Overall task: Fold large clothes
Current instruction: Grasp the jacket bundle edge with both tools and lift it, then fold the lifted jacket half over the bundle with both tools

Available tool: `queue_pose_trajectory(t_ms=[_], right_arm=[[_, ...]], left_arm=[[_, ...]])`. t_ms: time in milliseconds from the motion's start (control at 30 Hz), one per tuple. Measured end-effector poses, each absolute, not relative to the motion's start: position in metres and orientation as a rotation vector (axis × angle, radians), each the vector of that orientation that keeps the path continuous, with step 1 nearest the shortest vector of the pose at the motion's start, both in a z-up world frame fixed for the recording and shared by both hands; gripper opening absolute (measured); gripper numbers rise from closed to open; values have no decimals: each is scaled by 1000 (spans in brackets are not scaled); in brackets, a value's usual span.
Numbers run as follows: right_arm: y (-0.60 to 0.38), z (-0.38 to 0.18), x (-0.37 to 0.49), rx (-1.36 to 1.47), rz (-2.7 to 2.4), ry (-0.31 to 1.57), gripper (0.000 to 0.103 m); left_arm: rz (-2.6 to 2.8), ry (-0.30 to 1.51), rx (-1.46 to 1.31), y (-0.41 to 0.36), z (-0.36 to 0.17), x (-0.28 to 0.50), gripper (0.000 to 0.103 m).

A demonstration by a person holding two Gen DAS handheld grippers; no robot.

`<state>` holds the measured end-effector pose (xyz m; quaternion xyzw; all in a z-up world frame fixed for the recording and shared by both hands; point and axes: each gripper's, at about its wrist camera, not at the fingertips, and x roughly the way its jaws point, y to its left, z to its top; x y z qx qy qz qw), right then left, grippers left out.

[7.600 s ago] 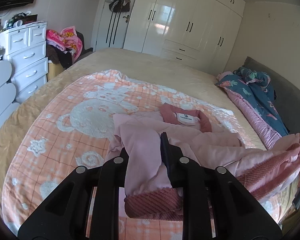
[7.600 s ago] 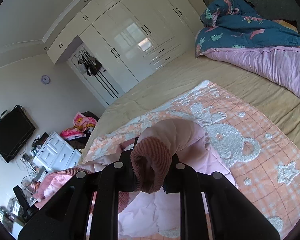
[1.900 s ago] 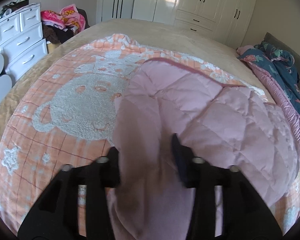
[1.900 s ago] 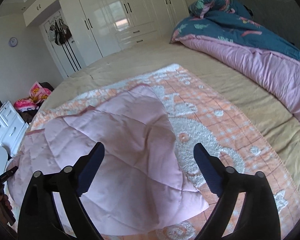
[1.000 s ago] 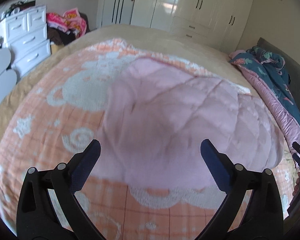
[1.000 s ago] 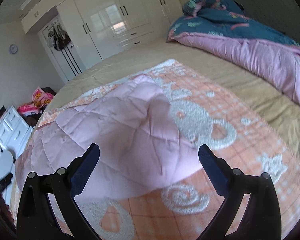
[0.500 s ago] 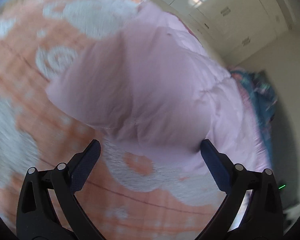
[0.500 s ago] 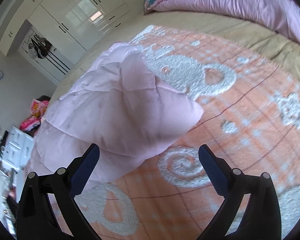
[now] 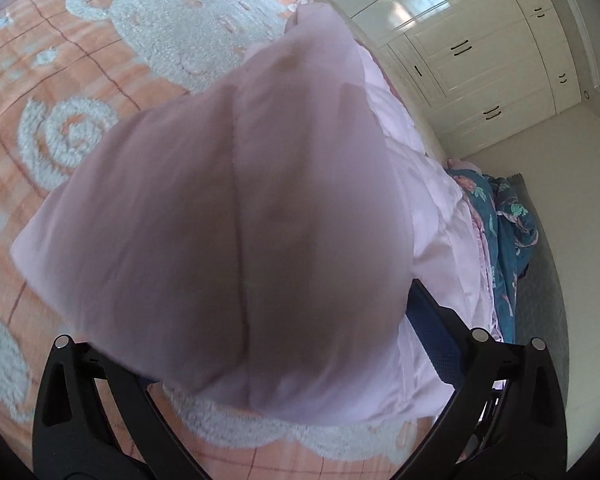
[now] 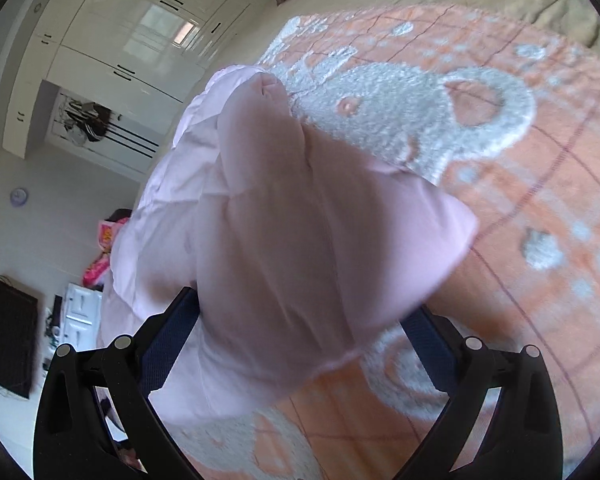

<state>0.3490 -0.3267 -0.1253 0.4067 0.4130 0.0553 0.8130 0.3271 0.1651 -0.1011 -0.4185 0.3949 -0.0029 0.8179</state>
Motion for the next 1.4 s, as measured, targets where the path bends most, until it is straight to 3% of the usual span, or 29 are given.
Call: queue_pose_trajectory(t_ms=[200,267,333,433,533,633,700,900,1400], right_arm=[[-322,-131,364,905,163,863,98],[-319,-132,369,895,189,847,92],[-317,-132,373,892,227,833,75],[-316,-129,375,883,269,819,57],[-312,-117,374,826,288,794,44],[-303,-103,373,755,287,771,38],[-296,-91,370,691,287,746,35],[-276,-61,357,543,289,689,30],[-245,0,316,277,343,535,27]], left_arm=[[-6,835,-920,173,-107,337,95],[-12,830,-924,174,-110,339,95],[-19,827,-925,175,-112,342,93],[-8,819,-882,174,-108,344,86],[-4,808,-843,170,-101,344,75],[3,792,-774,166,-90,346,60],[5,779,-727,162,-81,345,50],[-2,751,-665,160,-63,346,37],[-28,645,-572,148,-9,314,35]])
